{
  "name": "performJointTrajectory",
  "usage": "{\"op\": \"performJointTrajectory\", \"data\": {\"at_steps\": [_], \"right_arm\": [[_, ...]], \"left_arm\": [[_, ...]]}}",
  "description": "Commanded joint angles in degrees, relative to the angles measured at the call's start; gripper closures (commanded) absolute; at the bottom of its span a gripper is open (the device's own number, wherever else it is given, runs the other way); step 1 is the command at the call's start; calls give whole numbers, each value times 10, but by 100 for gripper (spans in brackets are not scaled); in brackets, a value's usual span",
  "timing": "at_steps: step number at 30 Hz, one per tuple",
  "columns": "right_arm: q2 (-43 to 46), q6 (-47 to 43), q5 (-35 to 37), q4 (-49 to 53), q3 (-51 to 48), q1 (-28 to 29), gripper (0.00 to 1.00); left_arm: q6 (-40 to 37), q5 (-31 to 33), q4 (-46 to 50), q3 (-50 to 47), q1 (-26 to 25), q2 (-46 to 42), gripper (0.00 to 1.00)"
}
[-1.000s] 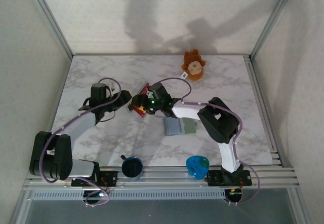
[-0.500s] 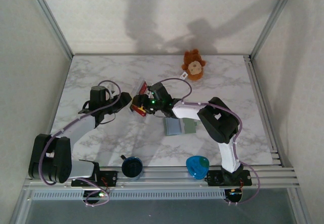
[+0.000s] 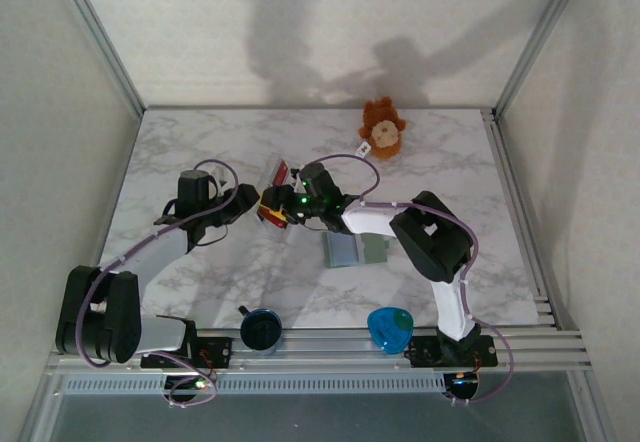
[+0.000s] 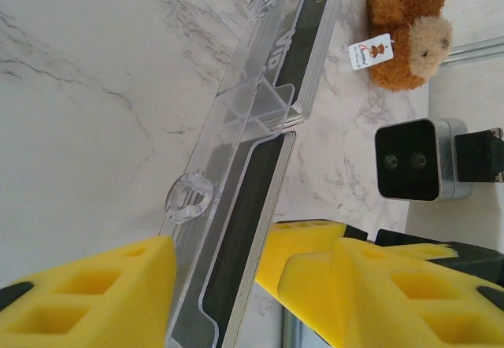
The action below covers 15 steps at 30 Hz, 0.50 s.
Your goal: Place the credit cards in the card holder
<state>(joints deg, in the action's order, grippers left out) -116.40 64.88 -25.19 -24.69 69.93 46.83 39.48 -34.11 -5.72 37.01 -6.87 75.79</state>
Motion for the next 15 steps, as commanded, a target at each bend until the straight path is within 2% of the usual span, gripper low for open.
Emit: {"op": "performJointTrajectory", "data": {"at_steps": [1, 15], "right_arm": [[-4, 9, -24, -49, 4, 0, 52], [-10, 16, -42, -63, 8, -8, 61]], "left_arm": [[10, -33, 17, 6, -9, -7, 48], [5, -35, 25, 18, -8, -11, 52]]}}
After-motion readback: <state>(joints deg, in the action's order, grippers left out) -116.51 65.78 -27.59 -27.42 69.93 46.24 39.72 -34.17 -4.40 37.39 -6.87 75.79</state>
